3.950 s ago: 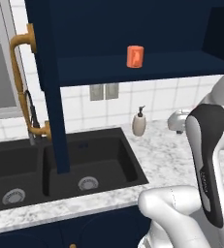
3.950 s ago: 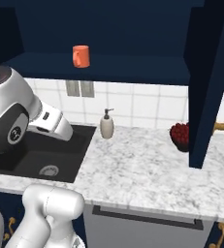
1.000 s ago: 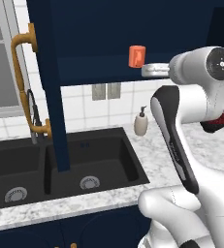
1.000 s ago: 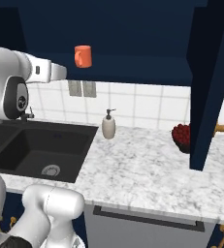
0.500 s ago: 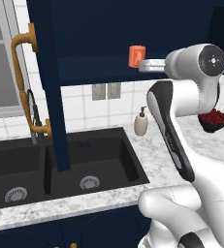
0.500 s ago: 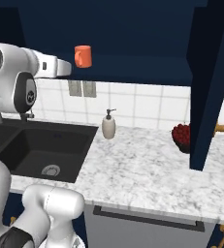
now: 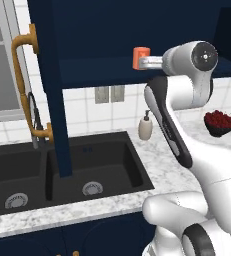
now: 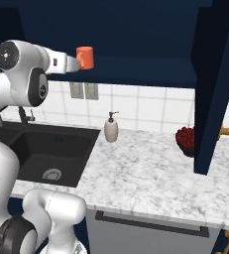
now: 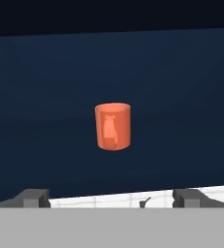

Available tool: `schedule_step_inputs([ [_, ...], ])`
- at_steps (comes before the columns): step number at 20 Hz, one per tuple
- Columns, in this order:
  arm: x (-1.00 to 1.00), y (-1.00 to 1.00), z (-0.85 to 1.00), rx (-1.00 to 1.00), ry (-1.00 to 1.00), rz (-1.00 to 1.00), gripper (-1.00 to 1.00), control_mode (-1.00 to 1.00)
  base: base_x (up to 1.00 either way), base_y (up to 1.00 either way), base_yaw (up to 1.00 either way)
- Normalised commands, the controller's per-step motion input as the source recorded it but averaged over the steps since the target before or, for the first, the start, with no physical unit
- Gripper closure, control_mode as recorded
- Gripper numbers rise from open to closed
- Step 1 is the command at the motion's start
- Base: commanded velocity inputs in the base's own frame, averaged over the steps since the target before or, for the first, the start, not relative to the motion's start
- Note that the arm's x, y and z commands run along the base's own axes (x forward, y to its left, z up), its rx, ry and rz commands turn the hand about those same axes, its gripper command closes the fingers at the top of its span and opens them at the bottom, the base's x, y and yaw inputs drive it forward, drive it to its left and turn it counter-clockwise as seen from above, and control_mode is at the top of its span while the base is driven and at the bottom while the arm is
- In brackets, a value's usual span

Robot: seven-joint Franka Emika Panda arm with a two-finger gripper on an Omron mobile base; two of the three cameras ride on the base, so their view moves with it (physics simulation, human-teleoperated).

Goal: Gather all objects into one cabinet and sort the glasses and bowls to opposite sides.

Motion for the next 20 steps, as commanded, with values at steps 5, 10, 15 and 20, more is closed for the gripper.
schedule_step_inputs([
  [5,0.66,0.0,0.0,0.0,0.0,0.0,-1.0,-1.0,0.0,0.0,0.0],
  [10,0.66,0.0,-0.01,0.0,0.0,0.0,-1.0,-1.0,0.0,0.0,0.0],
  [15,0.62,0.0,0.0,0.0,0.0,0.0,-1.0,-1.0,0.0,0.0,0.0],
  [20,0.4,0.0,-0.08,0.0,0.0,0.0,-1.0,-1.0,0.0,0.0,0.0],
])
